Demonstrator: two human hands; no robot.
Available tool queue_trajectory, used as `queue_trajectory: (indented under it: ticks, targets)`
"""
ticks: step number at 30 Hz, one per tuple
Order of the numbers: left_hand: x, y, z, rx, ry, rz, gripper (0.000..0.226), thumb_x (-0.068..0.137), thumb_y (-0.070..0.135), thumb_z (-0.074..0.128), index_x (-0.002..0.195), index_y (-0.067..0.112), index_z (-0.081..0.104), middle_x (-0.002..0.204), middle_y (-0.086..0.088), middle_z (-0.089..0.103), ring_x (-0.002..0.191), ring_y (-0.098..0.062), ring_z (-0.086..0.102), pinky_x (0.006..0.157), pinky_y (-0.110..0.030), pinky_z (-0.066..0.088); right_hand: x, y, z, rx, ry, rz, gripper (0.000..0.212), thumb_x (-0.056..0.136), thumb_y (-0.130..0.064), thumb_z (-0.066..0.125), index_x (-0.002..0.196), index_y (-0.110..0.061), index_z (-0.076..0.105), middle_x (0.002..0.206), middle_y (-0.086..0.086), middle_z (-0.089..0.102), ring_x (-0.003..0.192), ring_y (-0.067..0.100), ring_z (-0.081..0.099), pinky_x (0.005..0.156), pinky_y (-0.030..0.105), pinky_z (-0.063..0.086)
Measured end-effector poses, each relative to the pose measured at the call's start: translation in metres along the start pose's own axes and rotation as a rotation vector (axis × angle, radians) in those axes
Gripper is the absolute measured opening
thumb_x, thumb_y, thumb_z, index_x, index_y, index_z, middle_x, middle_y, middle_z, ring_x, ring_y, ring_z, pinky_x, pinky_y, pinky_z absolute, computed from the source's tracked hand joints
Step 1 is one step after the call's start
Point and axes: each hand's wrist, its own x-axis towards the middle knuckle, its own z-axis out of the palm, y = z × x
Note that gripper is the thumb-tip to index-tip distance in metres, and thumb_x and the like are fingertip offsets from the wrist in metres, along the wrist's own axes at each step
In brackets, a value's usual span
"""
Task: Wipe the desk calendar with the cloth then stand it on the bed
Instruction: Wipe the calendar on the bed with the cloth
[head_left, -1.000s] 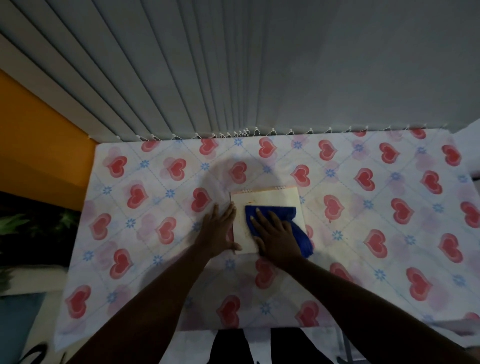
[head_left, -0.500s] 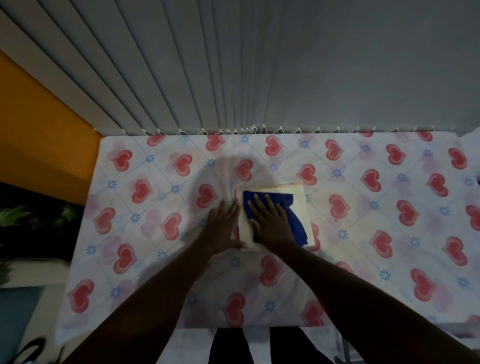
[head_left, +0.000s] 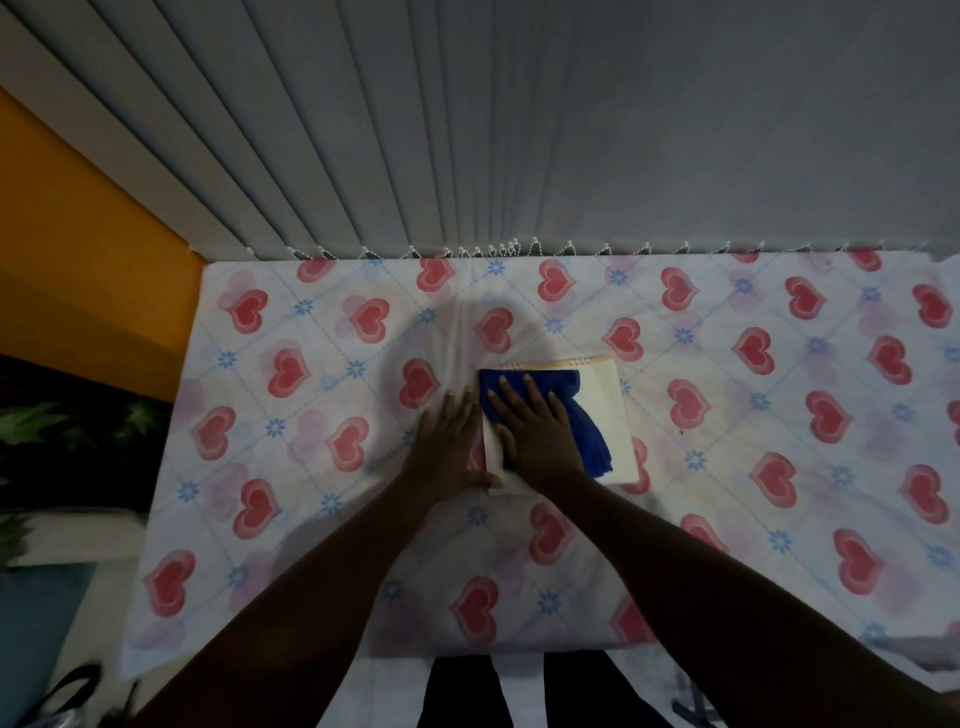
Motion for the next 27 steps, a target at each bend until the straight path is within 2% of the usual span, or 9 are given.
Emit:
queue_trajectory:
  ticks: [2, 5, 8, 13, 17, 20, 25, 27]
  targets:
    - [-0.001, 0.000, 0.001, -0.007, 0.012, 0.003, 0.126, 0.063, 0.083, 0.053, 0.152, 0.013, -0.004, 0.163, -0.007, -0.008, 0.150, -0.032, -0.006, 0.117, -0.058, 0.011, -0.012, -0.002, 0.006, 0.018, 0.001, 0.022, 0.053, 0.102, -0.047, 0.018, 0.153, -0.037, 0.006, 0.164, -0.012, 0.003, 0.151, 0.019, -0.010, 0.123, 0.046, -0.003]
    - [-0.002, 0.001, 0.000, -0.022, 0.004, 0.007, 0.126, 0.064, 0.081, 0.055, 0.152, 0.013, -0.006, 0.163, -0.008, -0.008, 0.150, -0.032, -0.005, 0.117, -0.058, 0.011, -0.037, 0.004, 0.016, -0.014, -0.042, -0.045, 0.054, 0.100, -0.049, 0.013, 0.152, -0.040, 0.003, 0.163, -0.013, -0.001, 0.151, 0.019, -0.011, 0.123, 0.047, -0.002]
    - [-0.001, 0.002, -0.001, -0.024, 0.010, 0.003, 0.125, 0.065, 0.079, 0.057, 0.151, 0.013, -0.006, 0.163, -0.008, -0.008, 0.150, -0.033, -0.006, 0.117, -0.058, 0.011, -0.026, 0.014, 0.006, -0.073, -0.041, -0.125, 0.053, 0.100, -0.047, 0.016, 0.152, -0.039, 0.010, 0.163, -0.011, 0.004, 0.152, 0.022, -0.005, 0.122, 0.050, 0.001]
    - [-0.002, 0.001, 0.002, -0.037, -0.001, 0.000, 0.125, 0.065, 0.079, 0.056, 0.151, 0.012, -0.005, 0.163, -0.008, -0.008, 0.149, -0.033, -0.007, 0.117, -0.058, 0.010, -0.020, 0.003, 0.005, -0.028, -0.016, -0.013, 0.054, 0.101, -0.047, 0.017, 0.153, -0.037, 0.005, 0.163, -0.009, -0.001, 0.150, 0.022, -0.011, 0.123, 0.050, 0.000]
    - [-0.002, 0.001, -0.002, -0.047, 0.005, 0.007, 0.124, 0.067, 0.078, 0.056, 0.151, 0.014, -0.007, 0.163, -0.009, -0.007, 0.149, -0.033, -0.006, 0.117, -0.058, 0.010, -0.057, 0.012, 0.021, -0.089, -0.031, -0.136, 0.054, 0.100, -0.046, 0.018, 0.153, -0.037, 0.010, 0.163, -0.010, 0.006, 0.152, 0.024, -0.003, 0.120, 0.051, 0.004]
    - [-0.003, 0.003, -0.004, -0.050, 0.002, 0.006, 0.123, 0.067, 0.076, 0.058, 0.151, 0.013, -0.006, 0.163, -0.009, -0.008, 0.149, -0.033, -0.007, 0.117, -0.058, 0.009, -0.048, 0.021, 0.016, -0.109, -0.030, -0.179, 0.053, 0.101, -0.044, 0.023, 0.153, -0.038, 0.012, 0.162, -0.010, 0.008, 0.151, 0.022, -0.002, 0.120, 0.049, 0.004]
    - [-0.005, 0.006, -0.006, -0.057, -0.010, -0.008, 0.124, 0.067, 0.074, 0.061, 0.151, 0.011, -0.005, 0.163, -0.009, -0.009, 0.149, -0.033, -0.009, 0.118, -0.057, 0.008, -0.029, 0.012, 0.004, -0.046, -0.017, -0.042, 0.053, 0.102, -0.043, 0.025, 0.152, -0.038, 0.009, 0.161, -0.012, -0.001, 0.151, 0.023, -0.006, 0.123, 0.052, 0.004]
    - [-0.004, 0.007, -0.005, -0.057, 0.001, -0.008, 0.123, 0.068, 0.074, 0.060, 0.151, 0.012, -0.006, 0.163, -0.009, -0.009, 0.149, -0.033, -0.008, 0.118, -0.057, 0.009, -0.046, 0.008, 0.013, -0.046, -0.001, -0.040, 0.054, 0.101, -0.044, 0.025, 0.153, -0.037, 0.012, 0.163, -0.010, 0.005, 0.152, 0.025, -0.002, 0.122, 0.053, 0.008]
